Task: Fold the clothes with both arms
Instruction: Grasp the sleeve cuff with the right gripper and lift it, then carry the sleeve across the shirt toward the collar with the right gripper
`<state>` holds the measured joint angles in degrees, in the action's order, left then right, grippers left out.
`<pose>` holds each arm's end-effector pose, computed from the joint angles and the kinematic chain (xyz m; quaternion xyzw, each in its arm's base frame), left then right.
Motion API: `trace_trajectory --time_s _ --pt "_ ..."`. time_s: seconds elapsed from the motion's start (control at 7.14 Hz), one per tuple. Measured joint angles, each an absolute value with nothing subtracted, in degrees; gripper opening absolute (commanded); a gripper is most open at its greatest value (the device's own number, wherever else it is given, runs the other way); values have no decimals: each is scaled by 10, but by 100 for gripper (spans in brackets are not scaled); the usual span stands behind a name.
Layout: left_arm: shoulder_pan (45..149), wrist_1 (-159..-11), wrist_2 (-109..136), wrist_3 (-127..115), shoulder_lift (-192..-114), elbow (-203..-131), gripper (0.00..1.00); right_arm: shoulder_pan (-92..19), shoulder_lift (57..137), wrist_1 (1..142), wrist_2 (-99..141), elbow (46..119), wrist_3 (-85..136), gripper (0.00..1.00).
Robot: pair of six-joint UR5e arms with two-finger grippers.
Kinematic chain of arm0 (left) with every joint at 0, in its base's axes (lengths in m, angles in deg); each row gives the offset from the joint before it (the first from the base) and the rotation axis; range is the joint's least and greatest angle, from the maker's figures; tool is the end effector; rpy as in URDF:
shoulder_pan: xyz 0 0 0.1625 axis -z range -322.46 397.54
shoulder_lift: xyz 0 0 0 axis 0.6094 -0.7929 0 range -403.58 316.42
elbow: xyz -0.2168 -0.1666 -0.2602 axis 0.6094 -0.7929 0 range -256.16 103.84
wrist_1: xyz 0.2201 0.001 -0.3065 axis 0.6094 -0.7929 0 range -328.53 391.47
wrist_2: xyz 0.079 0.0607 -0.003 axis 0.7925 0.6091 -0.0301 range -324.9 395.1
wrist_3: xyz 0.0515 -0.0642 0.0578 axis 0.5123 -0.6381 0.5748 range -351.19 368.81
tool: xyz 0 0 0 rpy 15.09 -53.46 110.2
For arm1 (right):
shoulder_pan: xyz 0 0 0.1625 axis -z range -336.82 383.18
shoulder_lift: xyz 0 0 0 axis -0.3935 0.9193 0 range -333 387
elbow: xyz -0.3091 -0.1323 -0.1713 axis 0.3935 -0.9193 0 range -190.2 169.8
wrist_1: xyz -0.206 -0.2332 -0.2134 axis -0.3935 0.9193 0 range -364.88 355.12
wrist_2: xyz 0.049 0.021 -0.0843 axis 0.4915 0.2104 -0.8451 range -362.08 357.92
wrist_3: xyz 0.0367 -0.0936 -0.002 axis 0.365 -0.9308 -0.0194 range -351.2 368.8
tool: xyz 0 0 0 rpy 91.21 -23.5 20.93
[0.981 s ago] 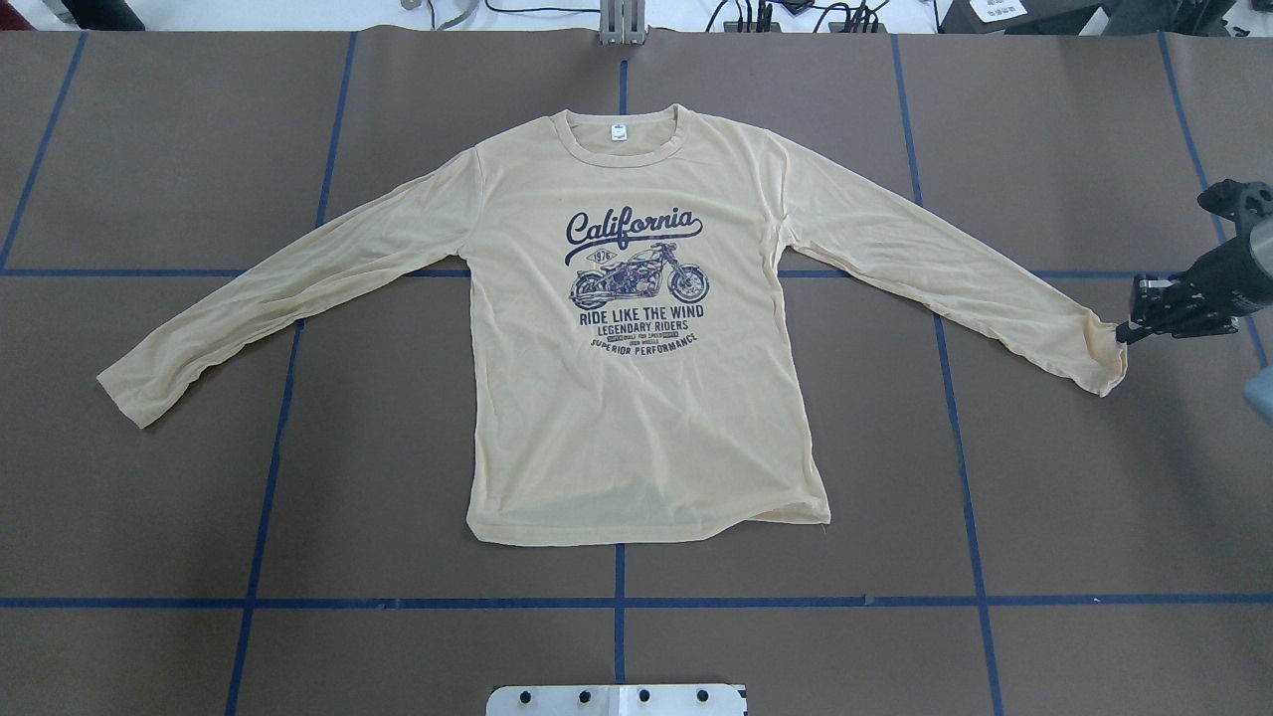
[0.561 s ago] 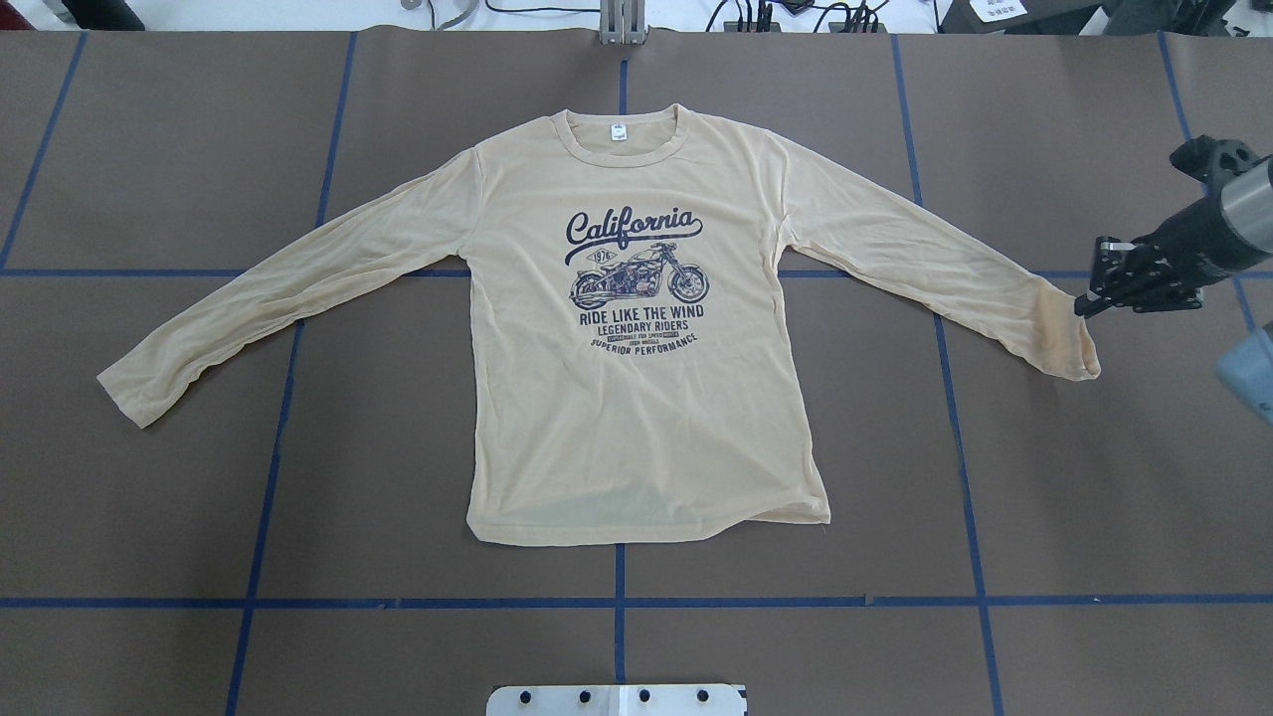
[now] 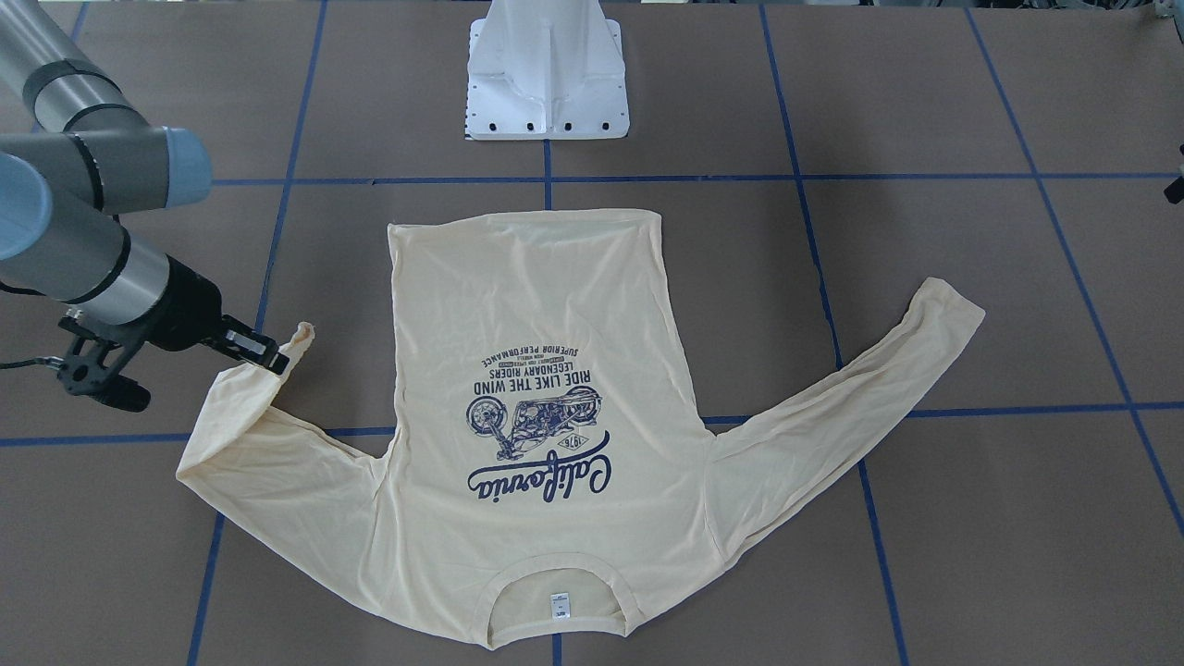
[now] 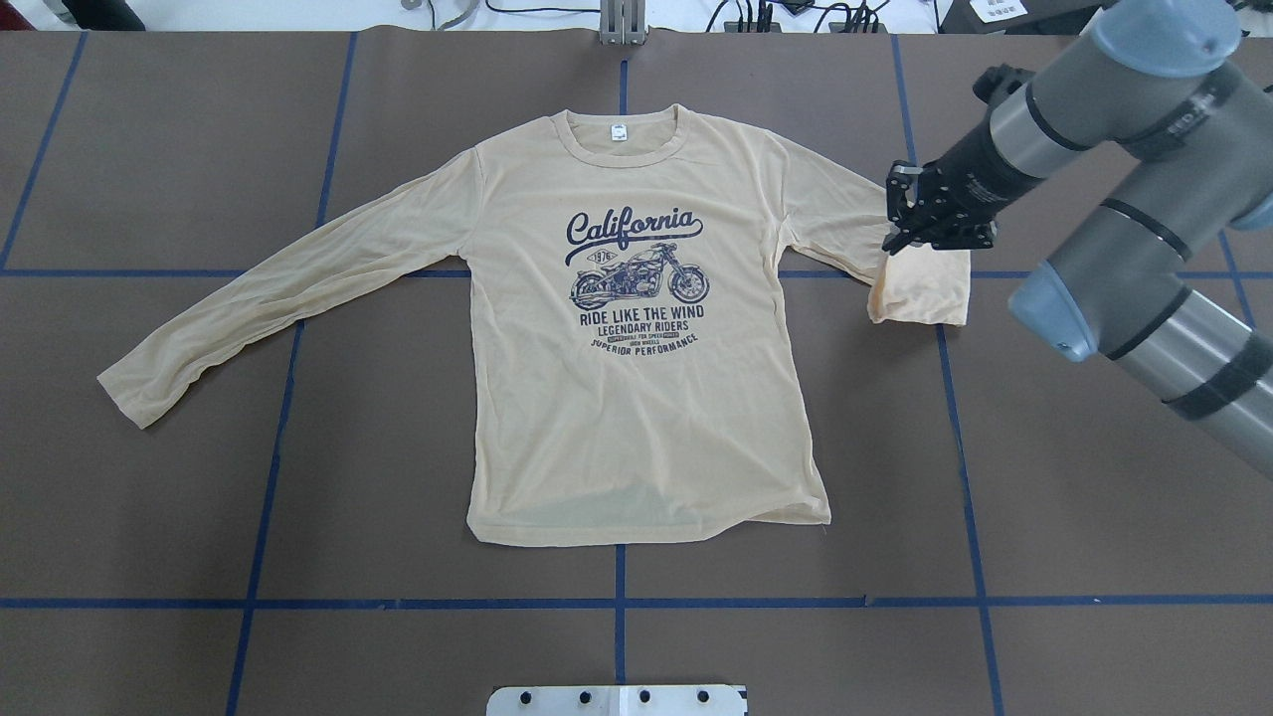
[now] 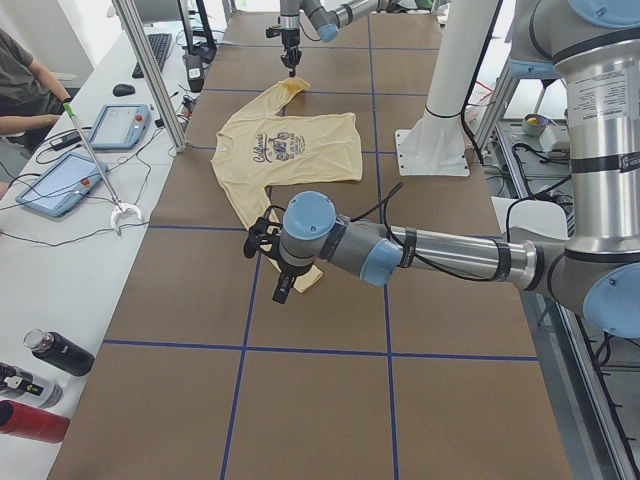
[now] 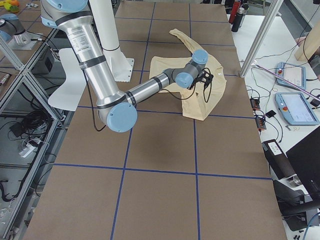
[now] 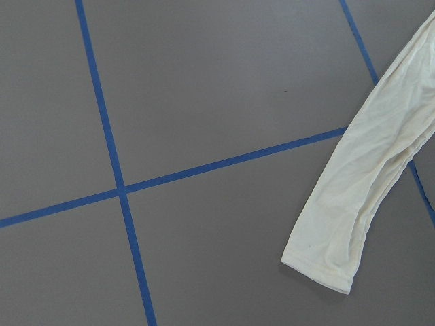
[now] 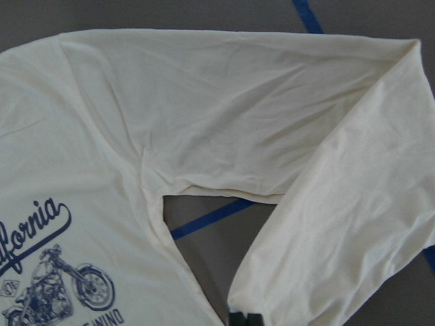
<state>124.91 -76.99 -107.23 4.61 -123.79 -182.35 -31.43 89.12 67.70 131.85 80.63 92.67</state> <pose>-0.0351 -0.4049 0.5090 0.1671 0.4414 0.0829 0.8777 -0.3000 -0.5319 0.3048 -0.1133 -0.4874 0.2166 0.8382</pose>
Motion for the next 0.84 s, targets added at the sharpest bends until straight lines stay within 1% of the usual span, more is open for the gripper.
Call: trace_trajectory --time_s 0.14,0.42,0.84 --pt "1249 -770 -1073 46 -1238 -1823 99 -306 837 708 1305 784 945 0" --pt "1248 -771 -1074 46 -1238 -1822 99 -287 721 724 1275 705 992 0" --pt "1248 -771 -1074 46 -1238 -1822 99 -231 598 686 1210 595 1011 0"
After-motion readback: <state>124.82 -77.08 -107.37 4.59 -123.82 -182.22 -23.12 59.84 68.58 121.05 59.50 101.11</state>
